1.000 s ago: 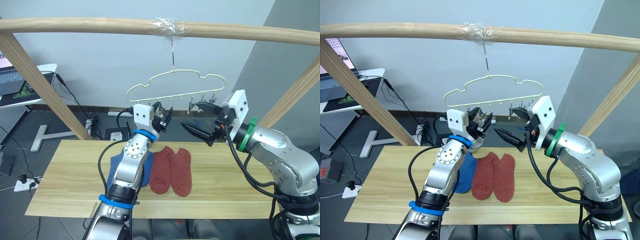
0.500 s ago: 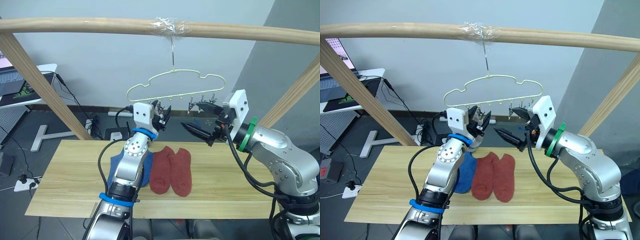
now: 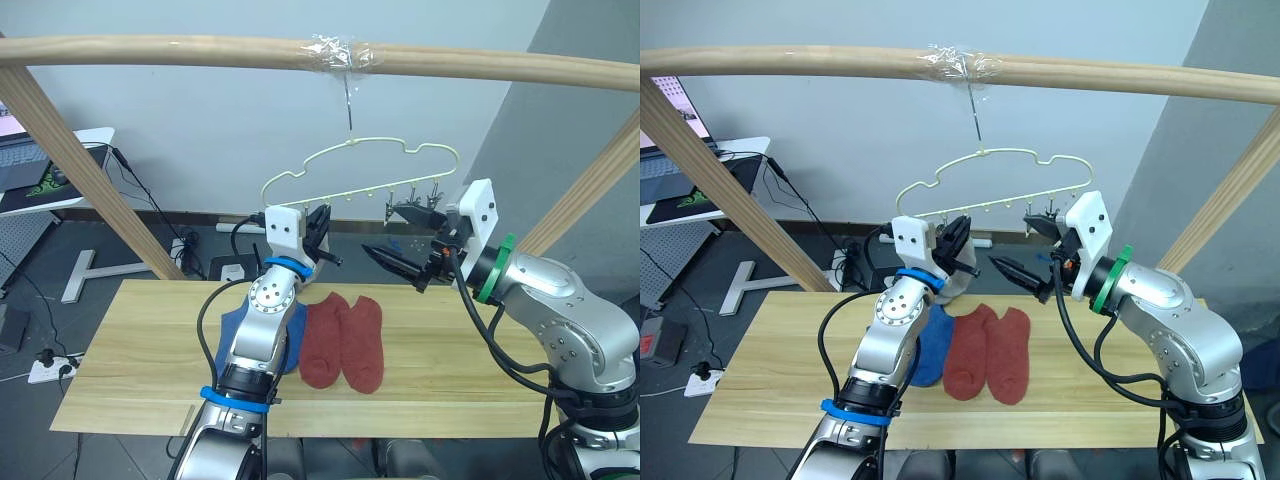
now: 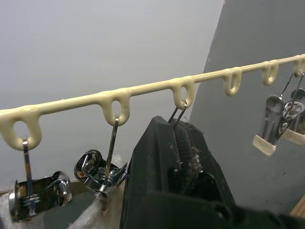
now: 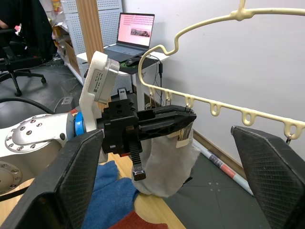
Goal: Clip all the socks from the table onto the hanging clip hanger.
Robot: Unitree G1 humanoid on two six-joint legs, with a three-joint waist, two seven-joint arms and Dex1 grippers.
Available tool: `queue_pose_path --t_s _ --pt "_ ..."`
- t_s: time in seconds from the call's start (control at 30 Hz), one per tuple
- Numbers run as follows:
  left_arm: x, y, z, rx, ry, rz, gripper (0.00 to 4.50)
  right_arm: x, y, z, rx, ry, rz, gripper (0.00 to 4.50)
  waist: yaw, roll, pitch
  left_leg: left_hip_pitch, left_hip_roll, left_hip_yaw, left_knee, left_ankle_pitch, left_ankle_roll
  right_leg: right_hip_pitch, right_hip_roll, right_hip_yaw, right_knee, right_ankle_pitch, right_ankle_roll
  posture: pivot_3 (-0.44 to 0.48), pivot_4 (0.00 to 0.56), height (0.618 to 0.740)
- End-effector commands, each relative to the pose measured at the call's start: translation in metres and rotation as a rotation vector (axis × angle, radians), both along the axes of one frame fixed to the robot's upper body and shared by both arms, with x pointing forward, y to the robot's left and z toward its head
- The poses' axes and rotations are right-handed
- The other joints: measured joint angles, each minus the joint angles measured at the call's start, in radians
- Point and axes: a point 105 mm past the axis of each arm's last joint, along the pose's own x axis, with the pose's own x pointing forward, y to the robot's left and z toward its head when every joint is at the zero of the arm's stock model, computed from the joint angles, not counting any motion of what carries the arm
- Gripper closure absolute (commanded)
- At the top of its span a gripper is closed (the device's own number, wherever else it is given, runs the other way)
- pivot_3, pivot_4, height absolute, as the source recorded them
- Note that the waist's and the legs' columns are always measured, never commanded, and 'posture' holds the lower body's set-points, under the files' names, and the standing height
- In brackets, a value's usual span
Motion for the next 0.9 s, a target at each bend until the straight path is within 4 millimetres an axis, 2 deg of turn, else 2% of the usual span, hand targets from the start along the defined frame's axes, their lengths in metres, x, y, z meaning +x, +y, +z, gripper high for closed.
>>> queue_pose_path --t_s 0.03,0.13,0.17,0.2,0.23,0.27,0.37,0.5,0.6,0.77,0.87,0.9 --pt "-0.001 -0.003 0.013 -0.023 -0.031 -0.023 4.49 0.003 -0.003 -0.014 -0.059 0.008 -0.045 0.00 0.000 0.000 0.000 0.000 0.000 0.000 0.000 0.000 0.000 0.000 0.000 0.000 0.000 0.000 0.000 0.066 0.131 0.740" --pt "0.000 0.003 0.013 -0.047 -0.004 -0.038 4.49 0.016 -0.011 -0.058 -0.165 0.100 -0.172 0.00 0.000 -0.001 0.000 0.000 0.000 0.000 0.000 0.000 0.000 0.000 0.000 0.000 0.000 0.000 0.000 0.069 0.132 0.740" --pt "0.001 0.004 0.013 -0.051 0.000 -0.043 4.49 0.019 -0.013 -0.066 -0.173 0.128 -0.202 0.00 0.000 -0.001 0.000 0.000 0.000 0.000 0.000 0.000 0.000 0.000 0.000 0.000 0.000 0.000 0.000 0.073 0.133 0.740" --pt "0.001 0.006 0.014 -0.054 0.005 -0.052 4.49 0.020 -0.010 -0.079 -0.192 0.145 -0.202 0.00 -0.001 -0.001 0.000 0.001 0.000 0.000 0.000 0.000 0.000 0.000 0.000 0.000 0.000 0.000 0.000 0.077 0.133 0.740" --pt "0.001 0.009 0.012 -0.054 0.015 -0.067 4.49 0.024 -0.005 -0.110 -0.203 0.229 -0.223 0.00 -0.001 -0.001 0.000 0.001 0.000 0.000 0.000 0.000 0.000 0.000 0.000 0.000 0.000 0.000 0.000 0.077 0.133 0.740" --pt "0.002 0.012 0.012 -0.054 0.023 -0.076 4.49 0.025 0.000 -0.131 -0.215 0.283 -0.231 0.00 -0.002 -0.002 -0.002 0.001 0.000 0.000 0.000 0.000 0.000 0.000 0.000 0.000 0.001 0.000 0.000 0.082 0.132 0.740" --pt "0.001 0.012 0.009 -0.049 0.042 -0.099 4.49 0.024 0.012 -0.170 -0.215 0.383 -0.244 0.00 -0.003 -0.004 -0.003 0.002 0.001 0.000 0.000 0.000 0.000 0.001 0.002 0.000 0.001 0.000 0.000 0.095 0.131 0.740" --pt "0.001 0.014 0.007 -0.043 0.048 -0.089 4.49 0.025 0.030 -0.198 -0.200 0.456 -0.259 0.00 0.000 -0.003 -0.003 0.001 0.001 0.000 0.000 0.000 0.000 0.000 0.001 0.000 0.001 0.000 0.000 0.107 0.136 0.740" --pt "-0.004 0.010 0.007 -0.044 0.044 -0.096 4.49 0.028 0.042 -0.218 -0.251 0.494 -0.272 0.00 -0.001 -0.003 -0.003 0.002 0.001 0.000 0.001 0.000 0.000 0.000 0.001 0.000 0.002 0.000 0.000 0.122 0.136 0.740" --pt "-0.008 0.008 0.005 -0.045 0.047 -0.097 4.49 0.026 0.030 -0.244 -0.357 0.535 -0.291 0.00 0.004 -0.003 -0.003 0.002 0.001 0.000 0.000 0.000 0.000 0.000 0.001 0.000 0.003 0.000 0.000 0.131 0.137 0.740" --pt "-0.009 0.008 0.002 -0.041 0.053 -0.095 4.50 0.023 0.020 -0.256 -0.432 0.528 -0.281 0.62 0.004 -0.003 -0.004 0.002 0.001 0.000 0.000 0.000 0.000 0.000 0.001 0.000 0.002 0.000 0.000 0.132 0.137 0.740" --pt "-0.009 0.008 0.002 -0.042 0.053 -0.095 4.50 0.021 0.016 -0.260 -0.462 0.515 -0.269 1.02 0.004 -0.003 -0.004 0.002 0.001 0.000 0.000 0.000 0.000 0.000 0.001 0.000 0.003 0.000 0.000 0.132 0.137 0.740"
